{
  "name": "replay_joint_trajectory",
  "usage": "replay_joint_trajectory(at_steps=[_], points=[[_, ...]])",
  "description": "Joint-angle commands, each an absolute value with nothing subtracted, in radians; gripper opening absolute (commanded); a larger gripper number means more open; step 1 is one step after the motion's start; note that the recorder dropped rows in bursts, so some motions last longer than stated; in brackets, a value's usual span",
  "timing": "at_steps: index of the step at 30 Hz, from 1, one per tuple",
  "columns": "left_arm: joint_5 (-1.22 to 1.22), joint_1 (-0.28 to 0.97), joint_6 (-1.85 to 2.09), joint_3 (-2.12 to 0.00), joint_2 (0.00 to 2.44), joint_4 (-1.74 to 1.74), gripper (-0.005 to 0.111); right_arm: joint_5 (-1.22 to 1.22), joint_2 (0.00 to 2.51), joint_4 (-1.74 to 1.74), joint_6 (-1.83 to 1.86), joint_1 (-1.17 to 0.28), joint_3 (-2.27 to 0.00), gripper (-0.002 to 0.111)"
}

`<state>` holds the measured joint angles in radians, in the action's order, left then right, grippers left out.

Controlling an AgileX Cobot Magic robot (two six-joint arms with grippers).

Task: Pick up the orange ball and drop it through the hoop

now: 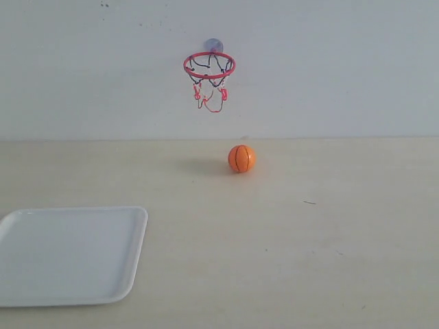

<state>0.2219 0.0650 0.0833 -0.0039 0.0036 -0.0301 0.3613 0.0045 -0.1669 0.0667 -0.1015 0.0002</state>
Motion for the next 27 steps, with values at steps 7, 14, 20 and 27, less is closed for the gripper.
replay_joint_trajectory(at_steps=[7, 14, 20, 27], points=[[0.278, 0.065, 0.084, 0.000, 0.000, -0.063, 0.004, 0.350, 0.000, -0.163, 0.066, -0.101, 0.000, 0.000], [0.313, 0.044, 0.050, 0.000, 0.000, -0.072, 0.004, 0.350, 0.000, -0.163, 0.066, -0.101, 0.000, 0.000], [0.315, -0.001, -0.012, 0.000, 0.000, -0.072, 0.004, 0.350, 0.000, -0.163, 0.066, -0.101, 0.000, 0.000], [0.315, 0.000, -0.006, 0.000, 0.000, -0.070, 0.004, 0.350, 0.000, -0.163, 0.066, -0.101, 0.000, 0.000]])
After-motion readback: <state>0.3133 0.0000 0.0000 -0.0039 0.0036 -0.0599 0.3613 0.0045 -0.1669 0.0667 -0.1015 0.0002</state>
